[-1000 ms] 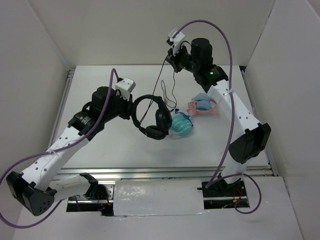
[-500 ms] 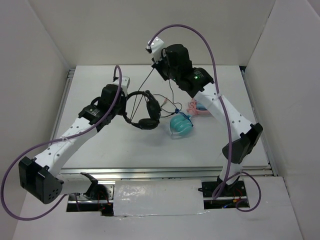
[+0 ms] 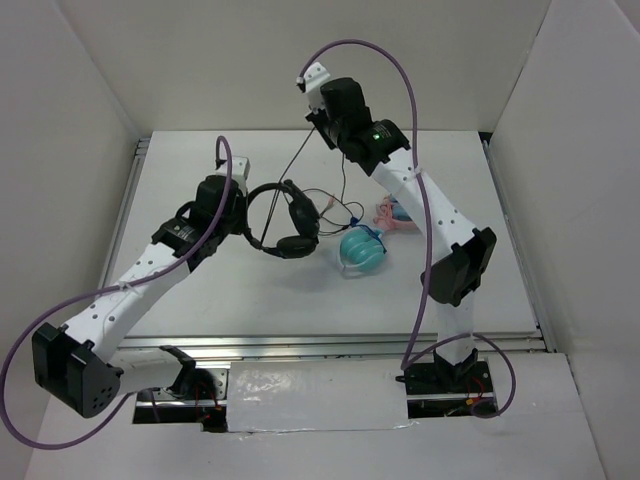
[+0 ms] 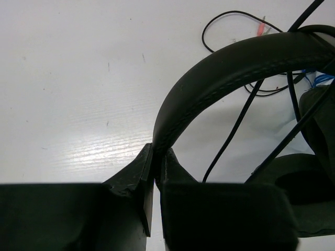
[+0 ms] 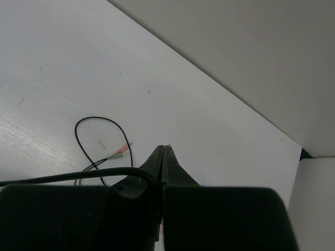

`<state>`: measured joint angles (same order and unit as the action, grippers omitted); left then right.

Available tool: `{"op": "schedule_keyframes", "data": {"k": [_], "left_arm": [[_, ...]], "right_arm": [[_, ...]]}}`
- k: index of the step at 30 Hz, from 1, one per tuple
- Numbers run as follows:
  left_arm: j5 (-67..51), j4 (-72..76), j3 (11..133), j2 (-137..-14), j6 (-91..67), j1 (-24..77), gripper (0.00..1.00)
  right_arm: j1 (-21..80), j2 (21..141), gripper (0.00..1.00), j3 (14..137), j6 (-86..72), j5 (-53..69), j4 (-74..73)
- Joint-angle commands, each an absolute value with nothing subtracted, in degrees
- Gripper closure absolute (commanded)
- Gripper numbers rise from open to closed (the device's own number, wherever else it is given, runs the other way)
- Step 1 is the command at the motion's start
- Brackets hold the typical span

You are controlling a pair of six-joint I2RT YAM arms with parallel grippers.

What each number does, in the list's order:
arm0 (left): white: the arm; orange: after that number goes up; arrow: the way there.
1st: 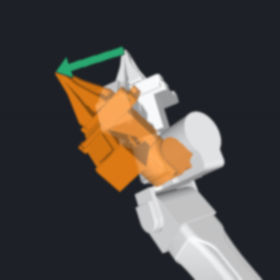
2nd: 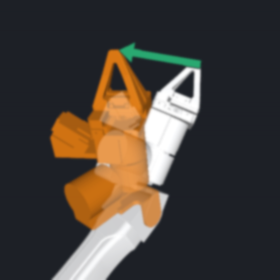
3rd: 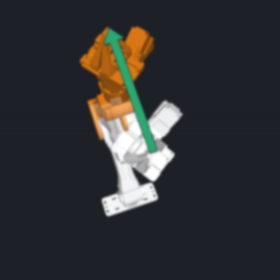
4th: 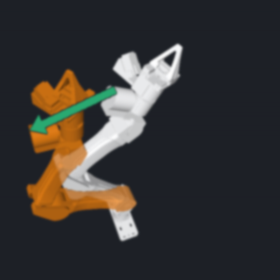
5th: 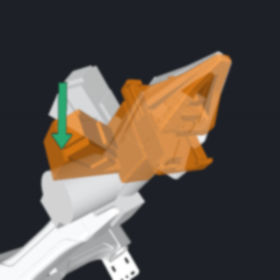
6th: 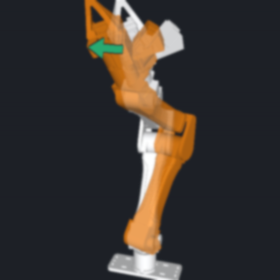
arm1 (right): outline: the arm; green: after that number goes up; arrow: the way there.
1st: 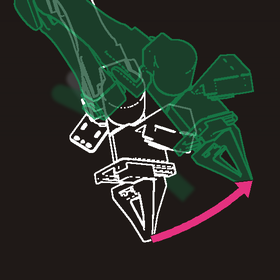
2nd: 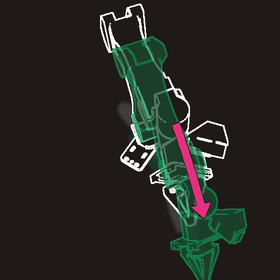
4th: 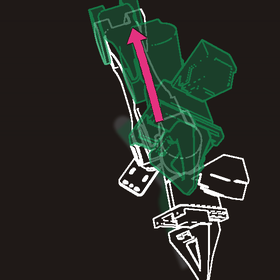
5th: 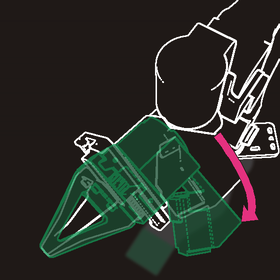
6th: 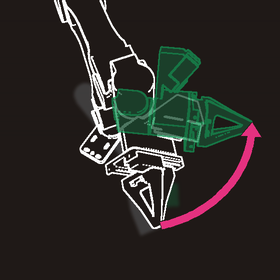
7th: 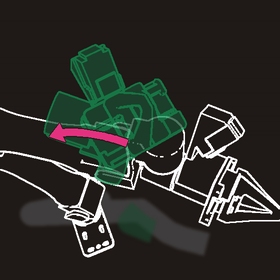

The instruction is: Wrap the headphones

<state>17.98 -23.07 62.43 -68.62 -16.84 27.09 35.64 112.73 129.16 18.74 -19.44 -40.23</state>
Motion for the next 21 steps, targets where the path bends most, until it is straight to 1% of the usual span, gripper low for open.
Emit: {"op": "schedule_keyframes", "data": {"k": [1, 7, 11, 15, 16, 18, 19, 21], "left_arm": [[19.42, -22.93, 63.89, -70.22, -19.42, 26.11, 1.00], [26.80, -28.64, 72.76, -78.13, -23.29, 24.00, 1.00], [29.27, -30.67, 77.24, -82.26, -26.45, 21.55, 1.00], [26.11, -29.35, 80.76, -84.02, -27.77, 18.11, 1.00], [24.97, -29.79, 83.56, -84.46, -28.12, 17.41, 1.00], [25.92, -32.16, 86.73, -85.69, -28.91, 15.74, 1.00], [26.80, -33.13, 89.97, -86.13, -29.79, 15.47, 1.00], [26.98, -34.36, 92.45, -86.75, -30.50, 14.24, 1.00]], "right_arm": [[37.08, 107.59, 1.00, 128.07, 18.37, -19.96, -38.59], [44.02, 99.68, 1.00, 116.92, 19.25, -18.54, -36.57], [47.81, 97.12, 1.00, 114.35, 18.02, -20.39, -37.18], [50.01, 95.98, 1.00, 112.68, 13.20, -16.98, -39.37], [50.88, 95.89, 1.00, 111.54, 10.31, -15.48, -39.90], [51.50, 95.71, 1.00, 110.40, 6.87, -15.29, -40.08], [52.20, 95.19, 1.00, 108.48, 2.42, -15.29, -39.38], [53.08, 94.14, 1.00, 105.31, 0.09, -12.85, -36.75]]}}
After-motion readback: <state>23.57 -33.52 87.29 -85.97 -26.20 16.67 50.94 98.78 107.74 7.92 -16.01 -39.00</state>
